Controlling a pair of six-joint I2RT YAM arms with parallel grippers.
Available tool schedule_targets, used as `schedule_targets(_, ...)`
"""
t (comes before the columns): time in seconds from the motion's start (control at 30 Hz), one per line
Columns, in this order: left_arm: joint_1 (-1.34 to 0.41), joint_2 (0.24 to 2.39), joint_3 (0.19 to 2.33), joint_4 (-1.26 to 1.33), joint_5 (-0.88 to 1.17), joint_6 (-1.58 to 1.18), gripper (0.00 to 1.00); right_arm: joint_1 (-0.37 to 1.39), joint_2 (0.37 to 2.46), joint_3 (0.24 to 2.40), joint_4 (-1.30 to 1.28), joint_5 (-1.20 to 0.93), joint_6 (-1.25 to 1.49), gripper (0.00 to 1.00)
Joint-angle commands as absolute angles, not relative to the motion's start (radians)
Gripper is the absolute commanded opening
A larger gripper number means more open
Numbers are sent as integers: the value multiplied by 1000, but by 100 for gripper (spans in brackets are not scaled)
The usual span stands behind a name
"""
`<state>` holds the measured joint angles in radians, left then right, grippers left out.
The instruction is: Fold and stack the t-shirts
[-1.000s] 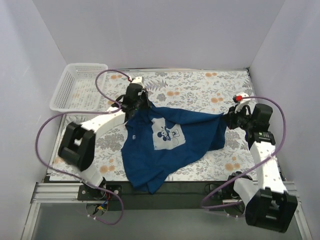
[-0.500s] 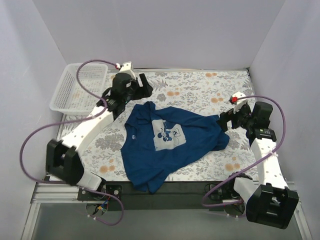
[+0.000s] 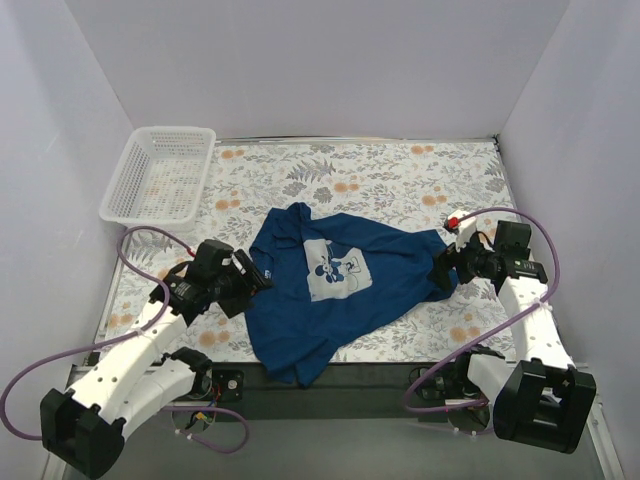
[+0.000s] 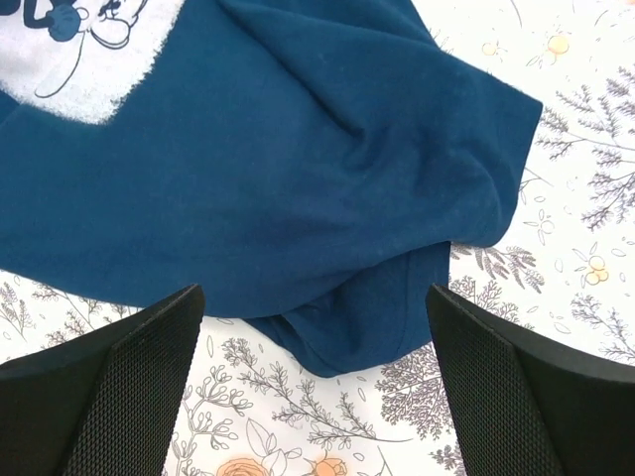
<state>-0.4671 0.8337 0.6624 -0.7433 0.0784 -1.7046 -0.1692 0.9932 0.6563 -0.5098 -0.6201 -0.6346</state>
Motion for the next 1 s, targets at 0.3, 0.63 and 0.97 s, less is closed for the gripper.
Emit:
schedule_targets(0.3,-469,890,629,-1069,169,-1856,60,-175,1094,735,-566,-581,-749,83)
schedule_targets(0.63,-494,989,495,-970,212,-1884,48,-175,1135,762,-568,-591,-746,83)
schedule_targets(0.97,-499,1098,498,-810,157,-1839,4,-173,1126,744,-574,-588,-755,82)
